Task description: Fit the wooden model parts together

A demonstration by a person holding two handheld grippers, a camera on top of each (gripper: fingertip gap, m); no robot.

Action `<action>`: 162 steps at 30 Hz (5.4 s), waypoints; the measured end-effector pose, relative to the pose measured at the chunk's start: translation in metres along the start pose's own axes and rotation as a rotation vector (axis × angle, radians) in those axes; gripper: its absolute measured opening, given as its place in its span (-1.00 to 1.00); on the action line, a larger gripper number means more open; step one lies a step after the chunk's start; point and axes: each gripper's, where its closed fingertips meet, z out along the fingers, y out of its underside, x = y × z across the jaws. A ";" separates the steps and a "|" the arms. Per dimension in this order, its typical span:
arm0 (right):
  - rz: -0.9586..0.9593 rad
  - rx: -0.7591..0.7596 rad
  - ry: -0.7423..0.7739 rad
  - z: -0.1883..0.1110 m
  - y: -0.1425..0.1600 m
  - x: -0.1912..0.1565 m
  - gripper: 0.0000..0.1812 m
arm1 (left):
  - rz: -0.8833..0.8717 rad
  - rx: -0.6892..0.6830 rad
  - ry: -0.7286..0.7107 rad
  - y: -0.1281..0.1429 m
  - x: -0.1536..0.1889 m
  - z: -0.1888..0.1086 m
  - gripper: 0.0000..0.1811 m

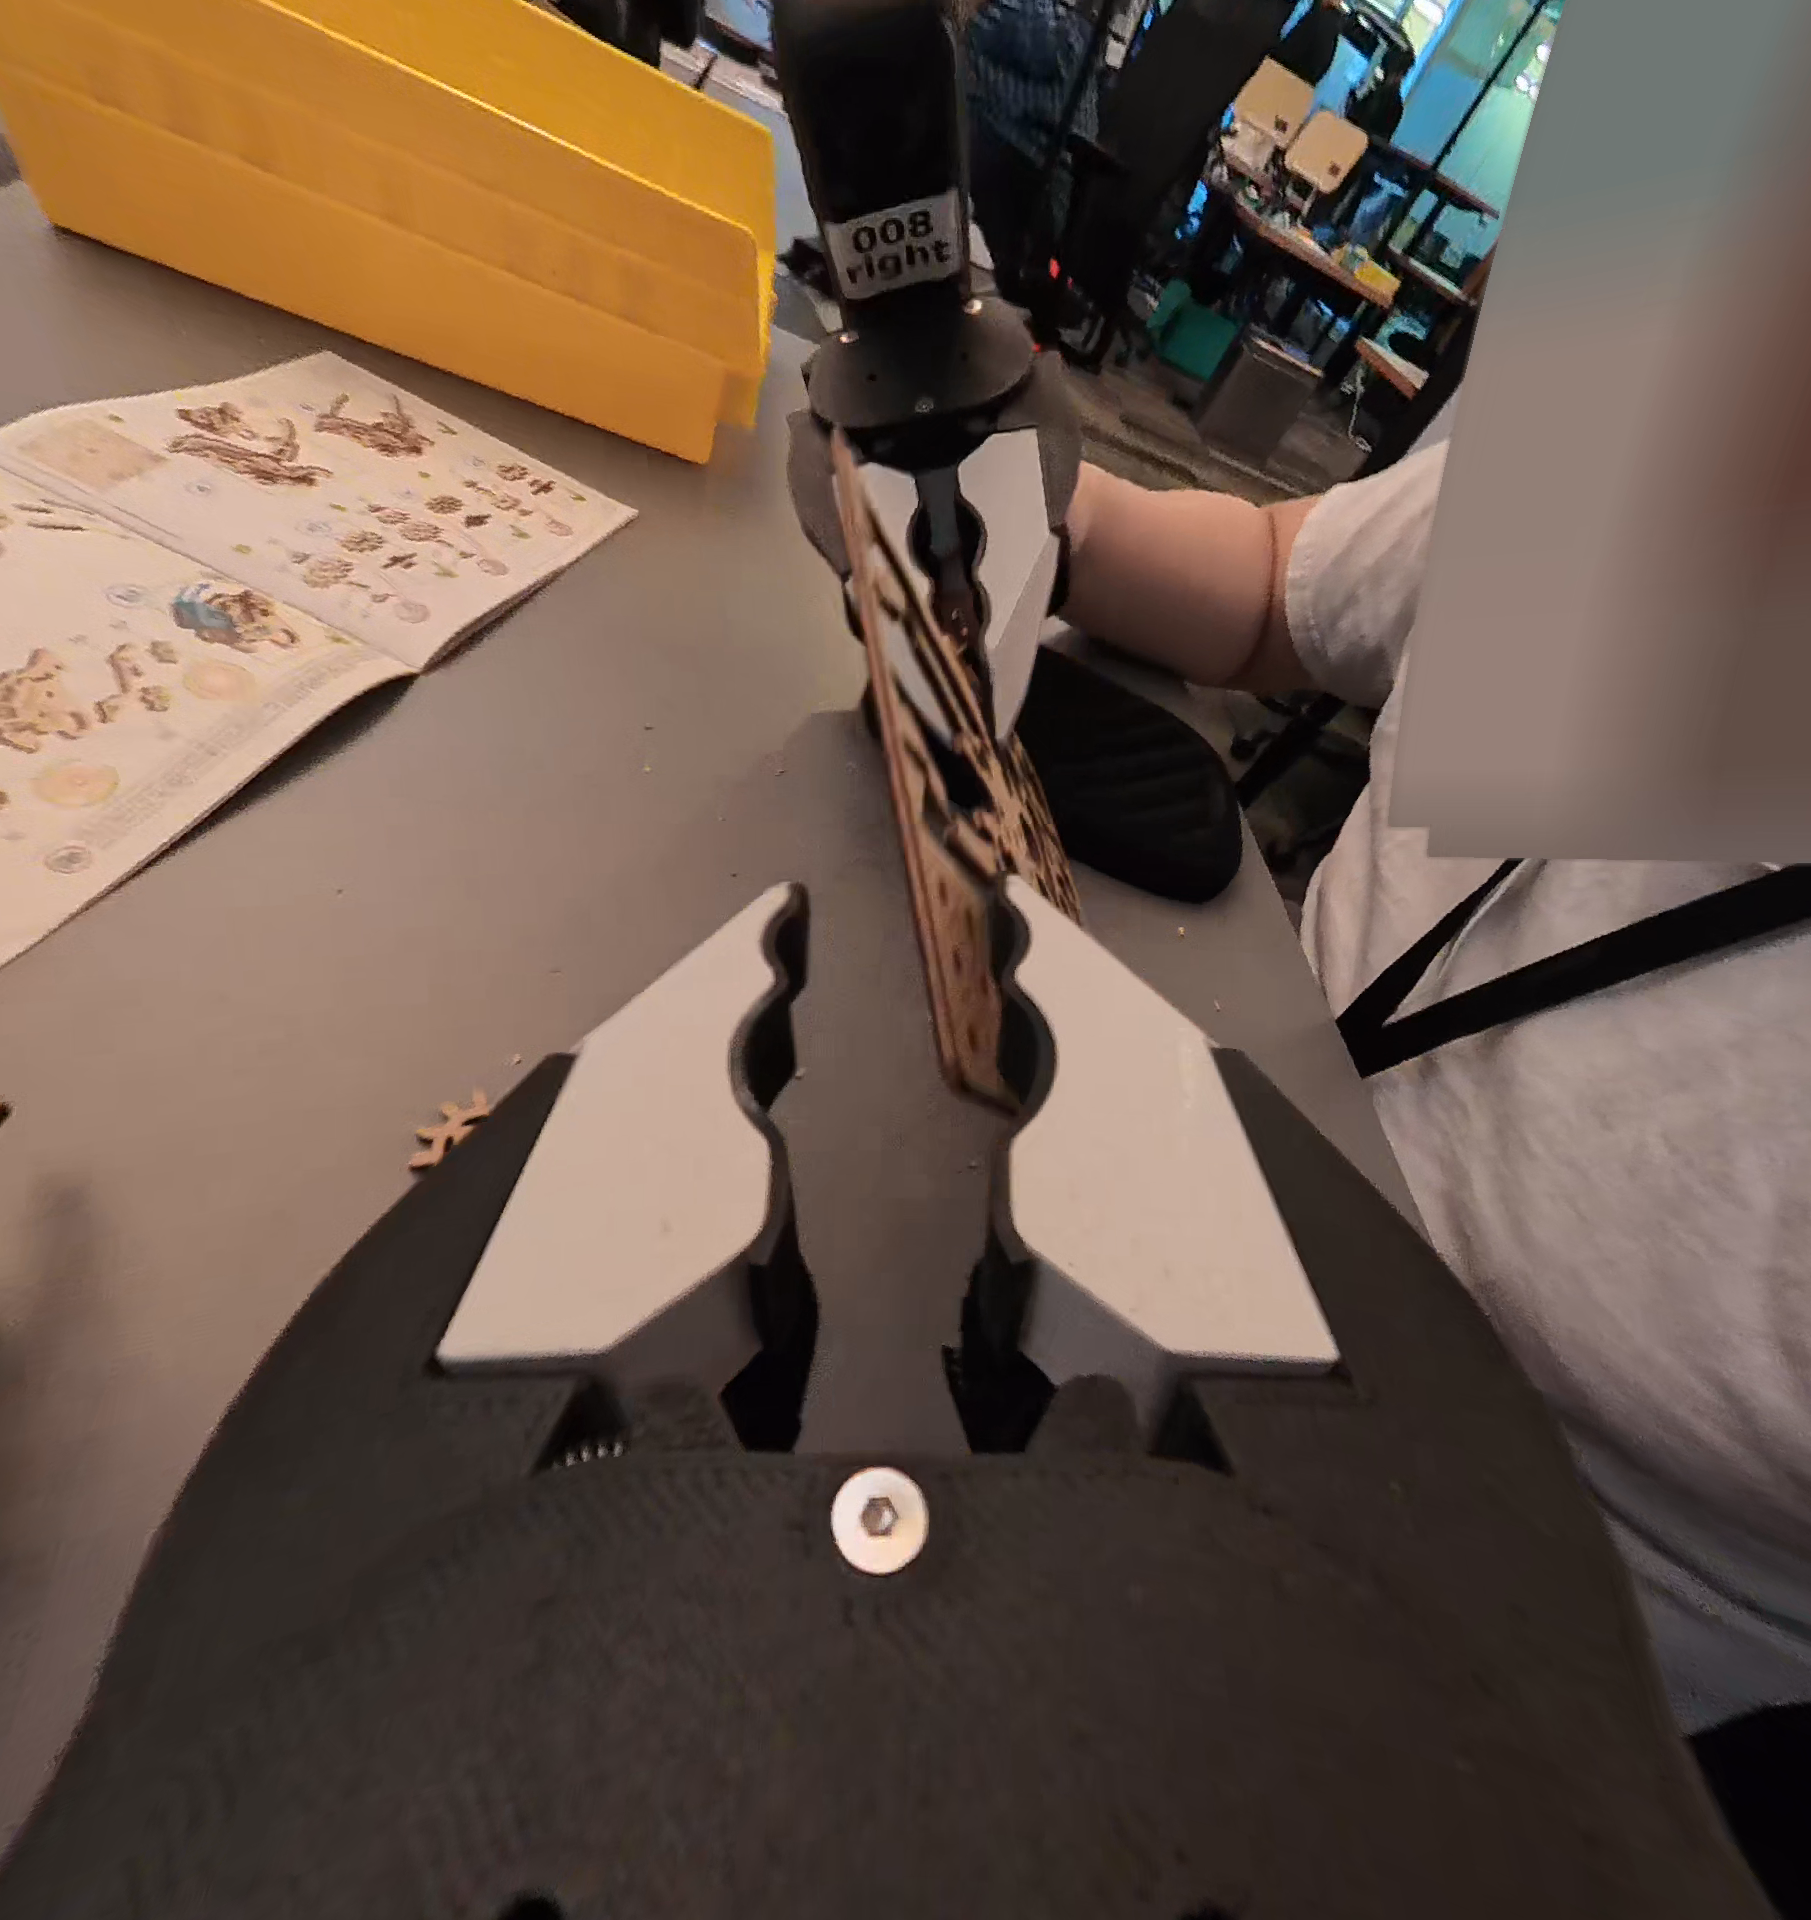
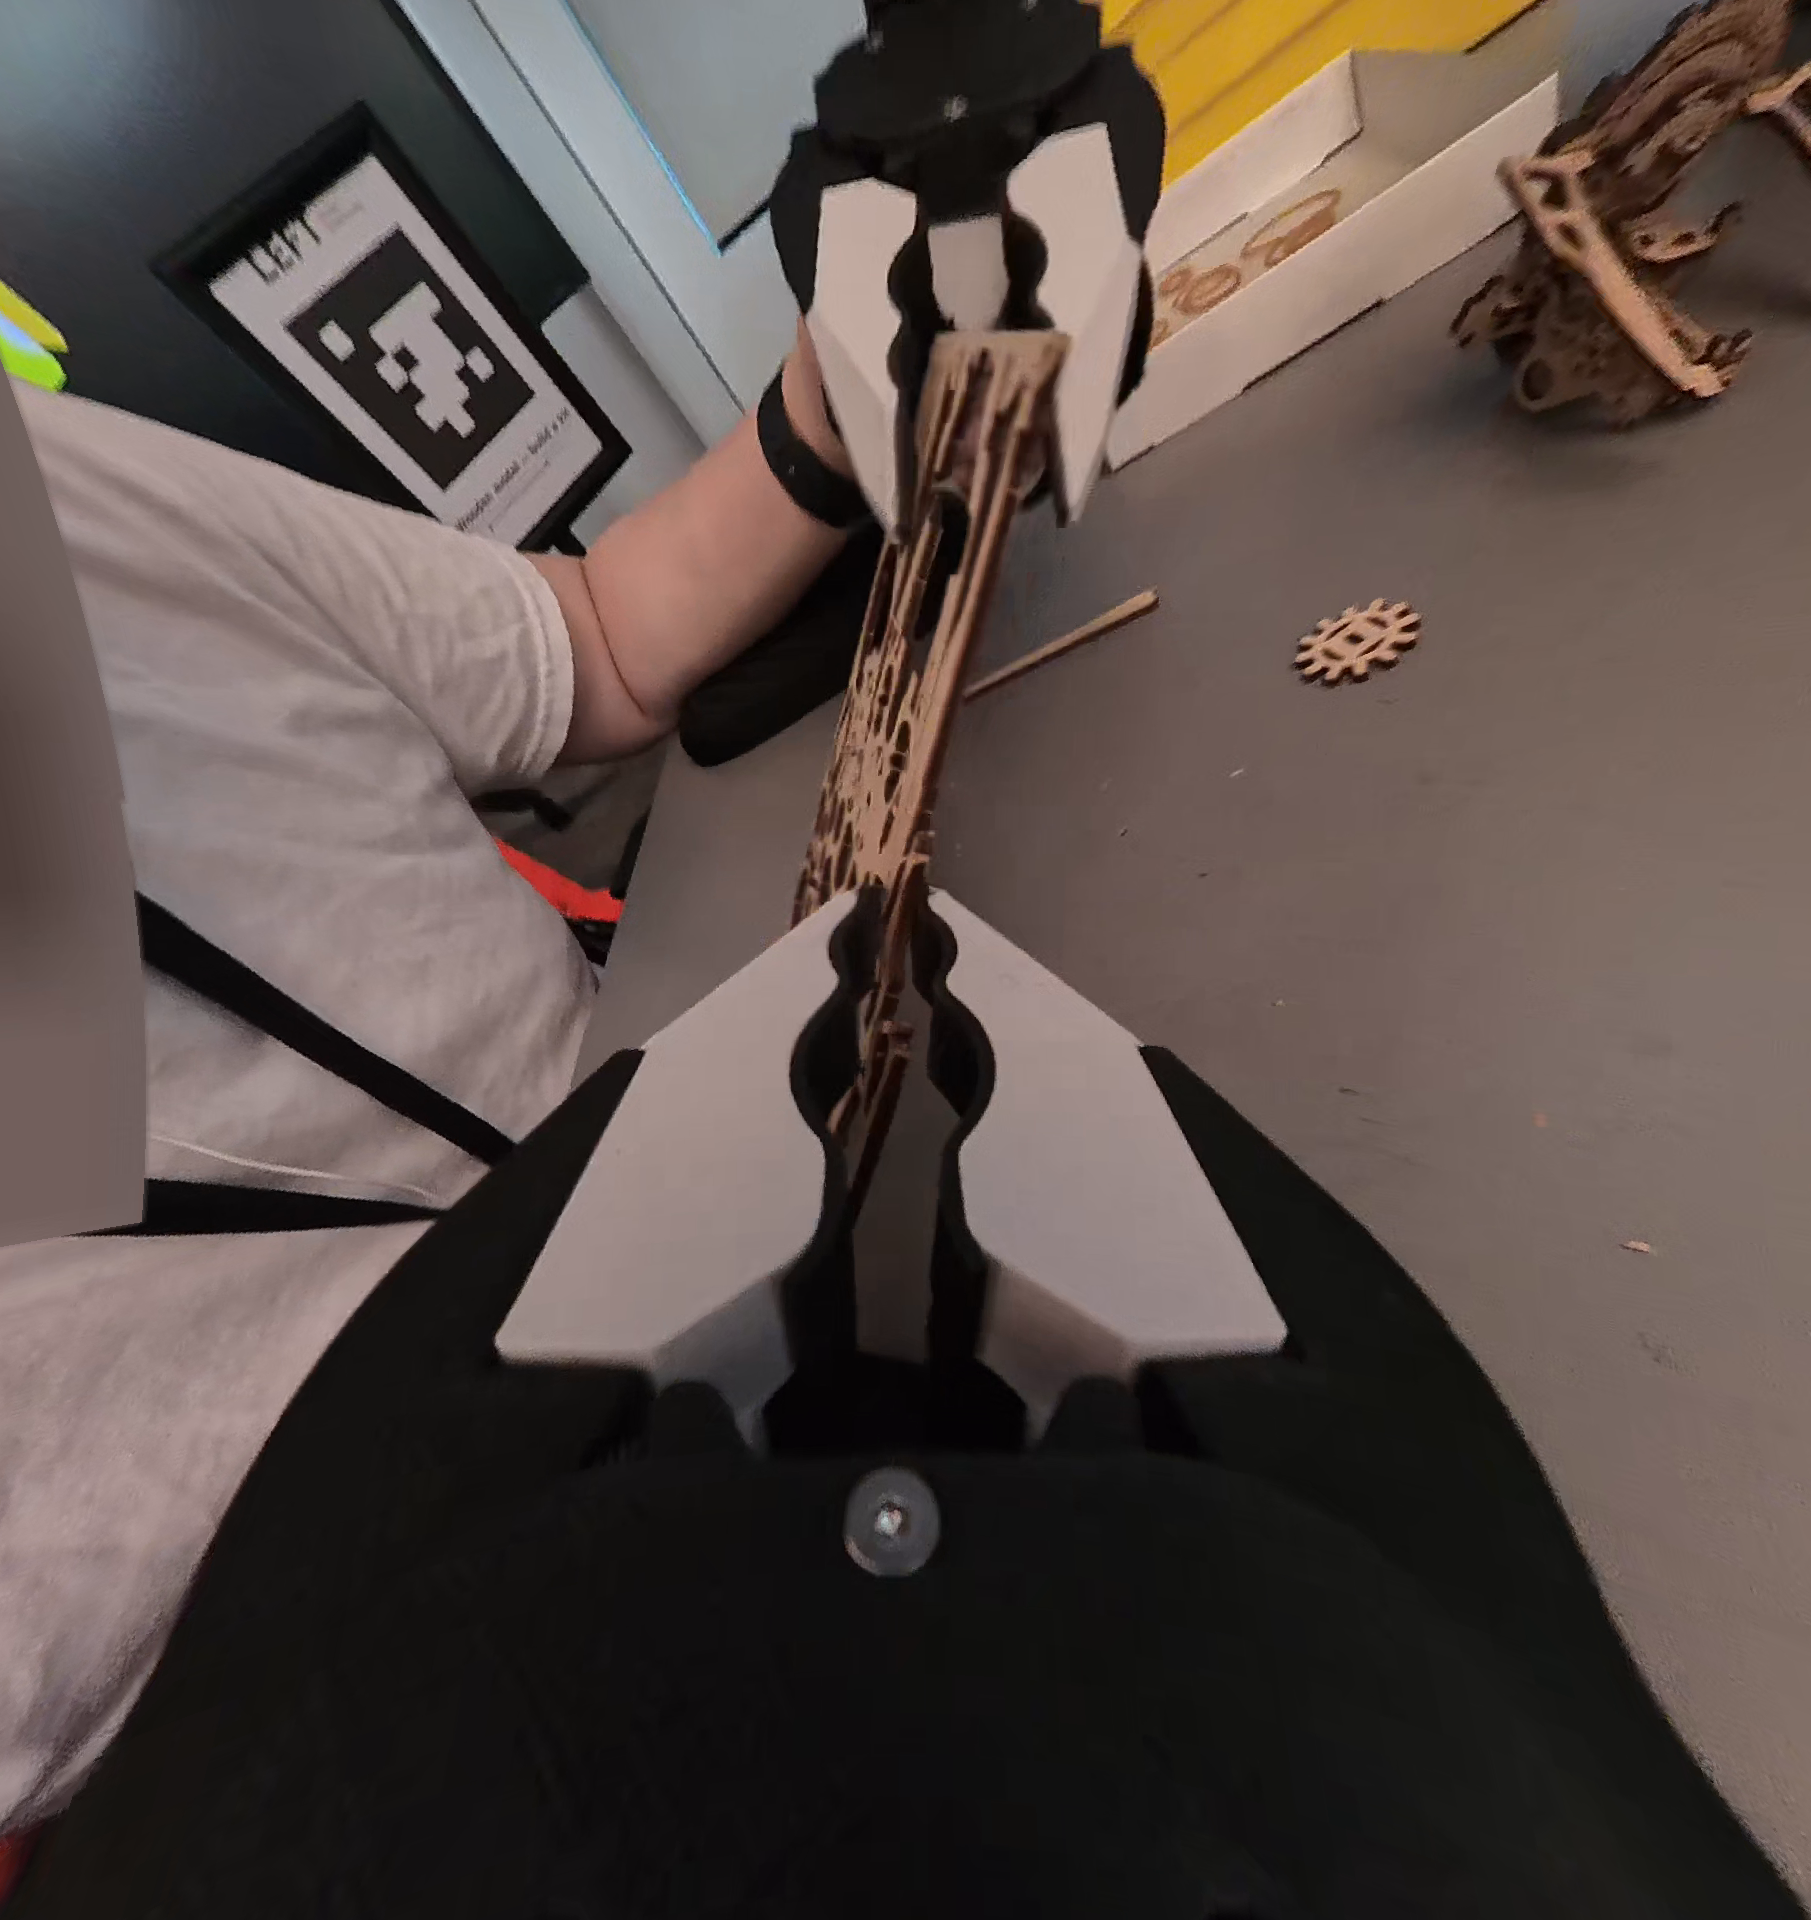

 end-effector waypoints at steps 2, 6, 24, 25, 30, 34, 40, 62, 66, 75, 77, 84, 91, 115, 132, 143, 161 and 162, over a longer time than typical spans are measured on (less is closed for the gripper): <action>0.026 0.059 -0.009 -0.009 -0.009 0.002 -0.99 | -0.038 0.014 0.031 0.003 -0.002 -0.005 -0.50; 0.099 0.172 0.016 -0.025 -0.023 0.015 -1.00 | -0.150 0.033 0.143 0.007 -0.001 -0.012 -0.51; 0.340 0.502 -0.107 -0.067 -0.056 0.033 -0.91 | -0.224 0.058 0.158 -0.003 0.007 0.030 -0.99; 0.330 0.504 -0.097 -0.068 -0.057 0.035 -0.89 | -0.211 0.071 0.140 -0.006 0.006 0.029 -0.99; 0.244 0.514 -0.005 -0.074 -0.061 0.042 -0.70 | -0.215 0.166 0.105 -0.021 -0.001 0.016 -1.00; 0.226 0.517 0.013 -0.074 -0.060 0.047 -0.61 | -0.224 0.238 0.064 -0.030 -0.011 0.003 -1.00; 0.235 0.474 -0.080 -0.063 -0.054 0.036 -0.83 | -0.243 0.313 0.060 -0.039 -0.014 -0.005 -0.99; 0.199 0.577 -0.123 -0.084 -0.068 0.027 -1.00 | -0.056 0.309 0.083 -0.038 0.003 -0.007 -0.94; 0.193 0.570 -0.116 -0.082 -0.067 0.028 -1.00 | -0.051 0.295 0.078 -0.036 0.003 -0.005 -0.95; 0.161 0.551 -0.095 -0.080 -0.067 0.026 -1.00 | -0.059 0.299 0.079 -0.037 0.003 -0.004 -0.90; 0.162 0.538 -0.093 -0.077 -0.065 0.026 -1.00 | -0.070 0.301 0.085 -0.037 0.003 -0.002 -0.89; 0.192 0.567 -0.081 -0.082 -0.067 0.032 -1.00 | -0.183 0.325 0.050 -0.041 -0.004 0.007 -0.80; 0.187 0.546 -0.066 -0.079 -0.064 0.033 -1.00 | -0.194 0.308 0.055 -0.039 -0.004 0.010 -0.69; 0.127 0.427 -0.007 -0.029 -0.049 0.020 -0.66 | -0.211 0.267 0.022 -0.035 -0.010 -0.003 -1.00; 0.157 0.417 -0.010 -0.030 -0.047 0.020 -0.80 | -0.203 0.231 -0.012 -0.029 -0.011 0.010 -1.00; 0.114 0.425 0.066 -0.034 -0.053 0.023 -0.69 | -0.310 0.203 -0.001 -0.025 -0.003 0.039 -1.00; 0.170 0.416 -0.025 -0.025 -0.050 0.012 -1.00 | -0.271 0.250 0.001 -0.031 0.007 0.053 -0.90; 0.199 0.429 -0.040 -0.025 -0.050 0.013 -1.00 | -0.271 0.267 0.018 -0.034 0.010 0.055 -0.78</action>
